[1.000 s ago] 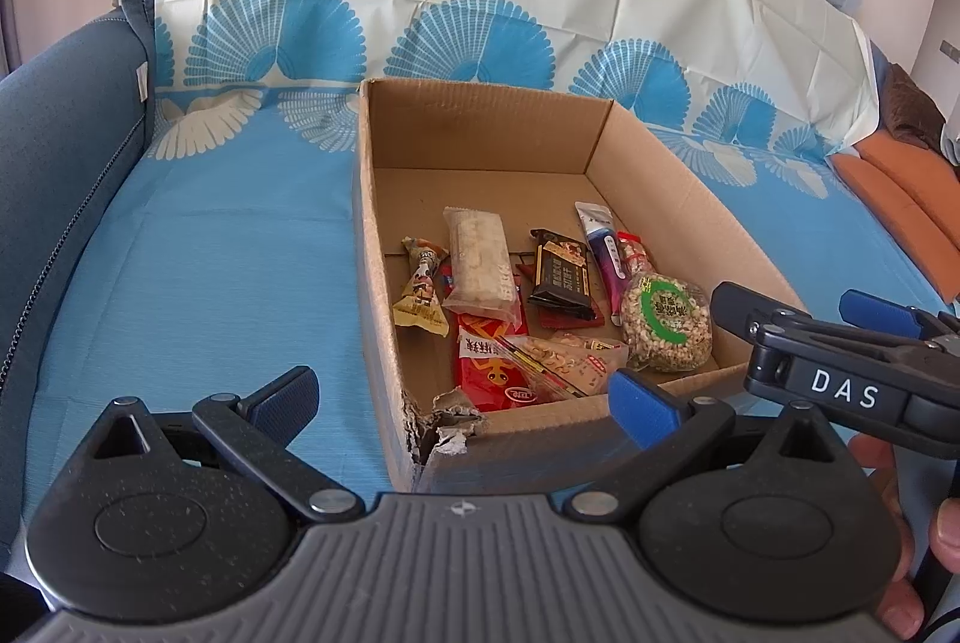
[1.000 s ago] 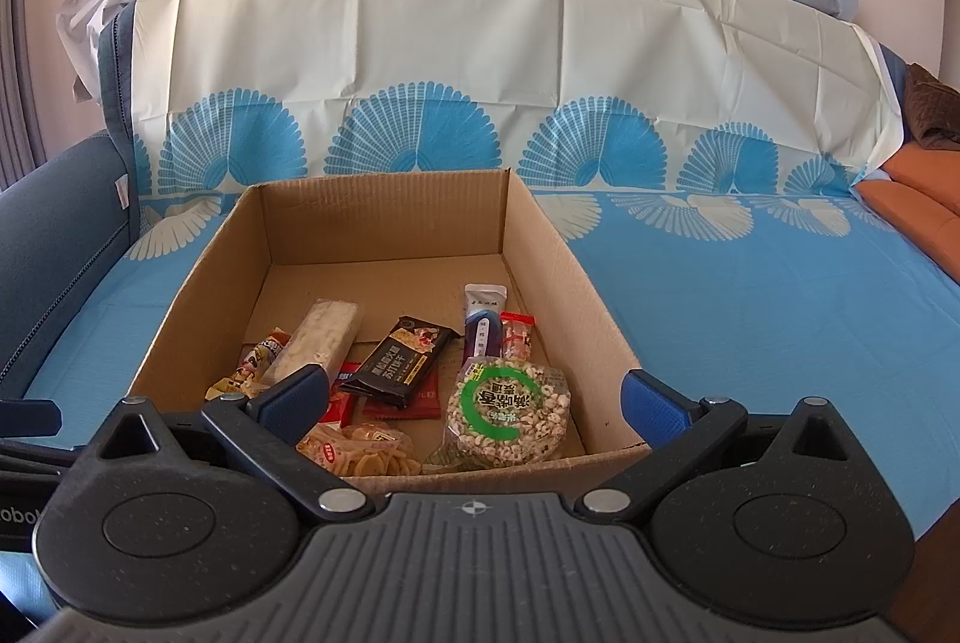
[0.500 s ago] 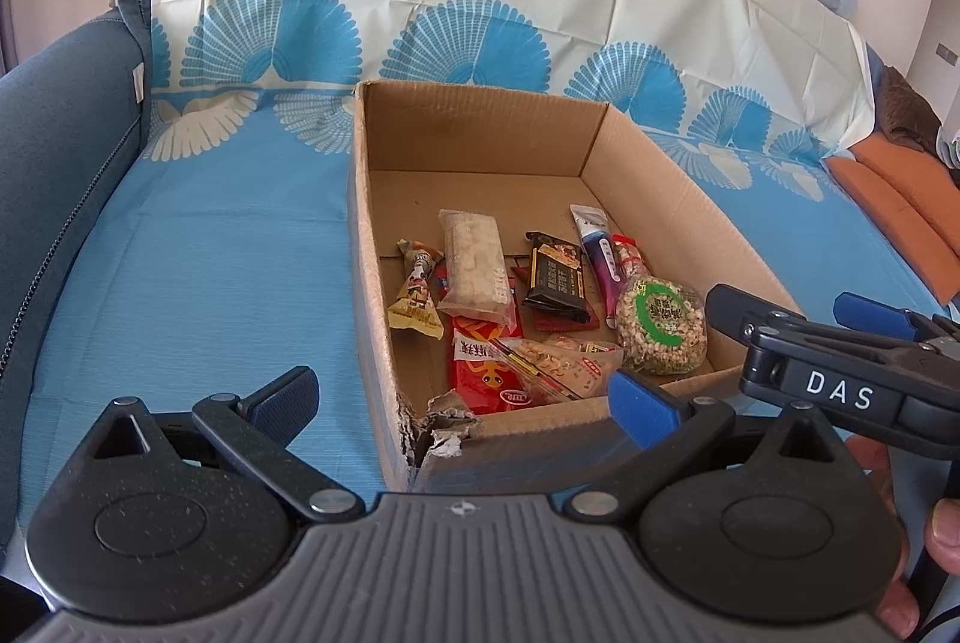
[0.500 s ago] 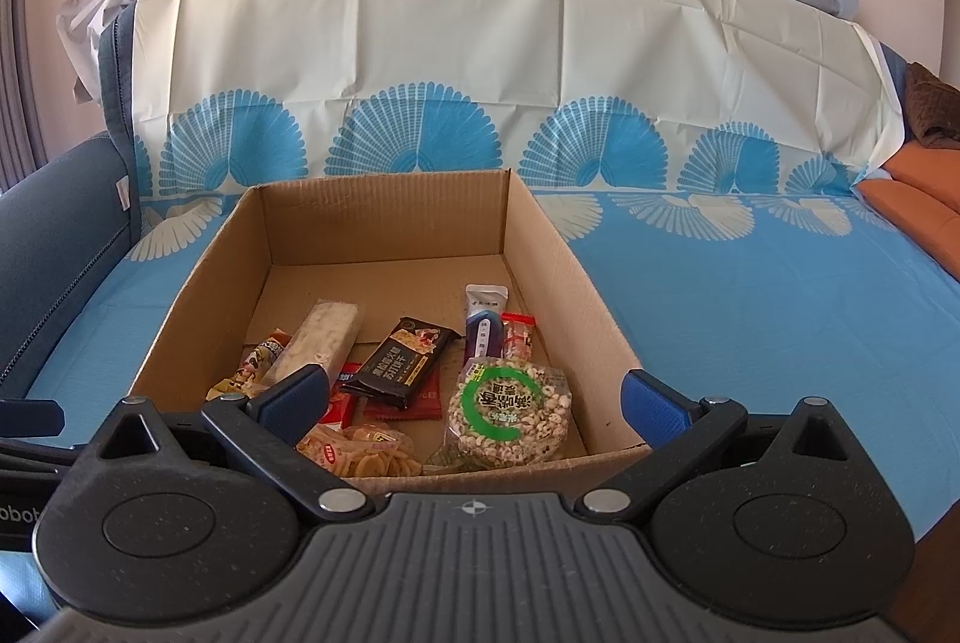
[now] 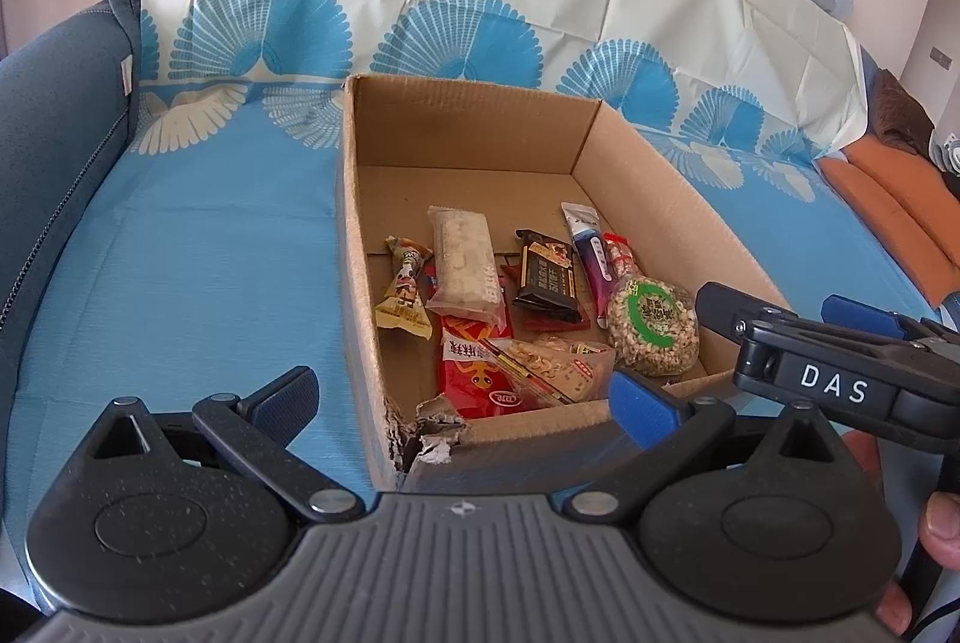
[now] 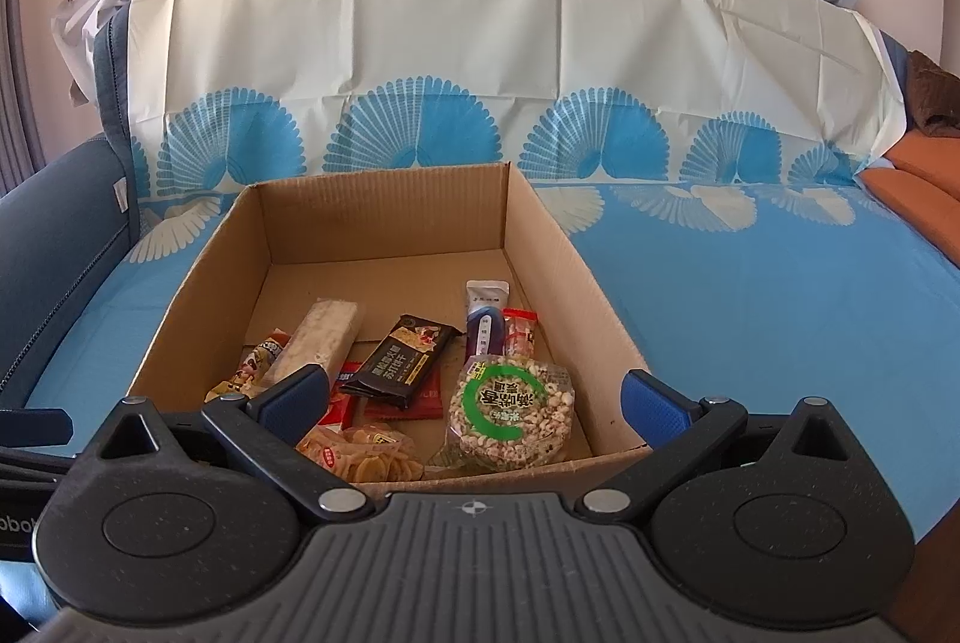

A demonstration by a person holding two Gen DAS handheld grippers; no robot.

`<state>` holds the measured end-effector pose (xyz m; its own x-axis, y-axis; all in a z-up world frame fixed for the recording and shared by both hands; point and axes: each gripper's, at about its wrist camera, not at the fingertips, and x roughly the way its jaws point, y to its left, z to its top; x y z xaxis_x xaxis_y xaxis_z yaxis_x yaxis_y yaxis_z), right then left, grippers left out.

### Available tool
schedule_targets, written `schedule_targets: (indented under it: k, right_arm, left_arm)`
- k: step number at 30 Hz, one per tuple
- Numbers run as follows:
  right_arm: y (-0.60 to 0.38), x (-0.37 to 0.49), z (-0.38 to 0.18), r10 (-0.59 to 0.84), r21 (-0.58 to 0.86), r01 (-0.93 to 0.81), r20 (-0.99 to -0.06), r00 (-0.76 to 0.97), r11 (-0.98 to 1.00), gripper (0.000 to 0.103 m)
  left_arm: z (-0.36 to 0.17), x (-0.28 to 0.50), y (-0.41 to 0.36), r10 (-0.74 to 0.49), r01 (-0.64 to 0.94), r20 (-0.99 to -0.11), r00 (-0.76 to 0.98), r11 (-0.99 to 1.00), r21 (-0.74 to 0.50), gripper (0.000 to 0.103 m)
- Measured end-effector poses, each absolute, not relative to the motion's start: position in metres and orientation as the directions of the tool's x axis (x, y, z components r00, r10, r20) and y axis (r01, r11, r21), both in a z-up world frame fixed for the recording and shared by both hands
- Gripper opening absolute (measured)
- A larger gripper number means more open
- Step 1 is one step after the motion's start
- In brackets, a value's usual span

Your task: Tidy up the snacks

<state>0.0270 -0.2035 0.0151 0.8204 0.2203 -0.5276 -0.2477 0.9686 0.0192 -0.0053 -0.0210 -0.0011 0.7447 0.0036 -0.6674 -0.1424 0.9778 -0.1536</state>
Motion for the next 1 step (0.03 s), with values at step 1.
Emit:
schedule_targets:
  k: [1]
  right_arm:
    - [-0.2044, 0.0284, 0.0147, 0.225, 0.027, -0.249, -0.525, 0.82, 0.968, 0.102]
  left_arm:
    - [-0.0011, -0.0042, -0.021, 0.001, -0.141, -0.668, 0.744, 0.978, -0.156, 0.103]
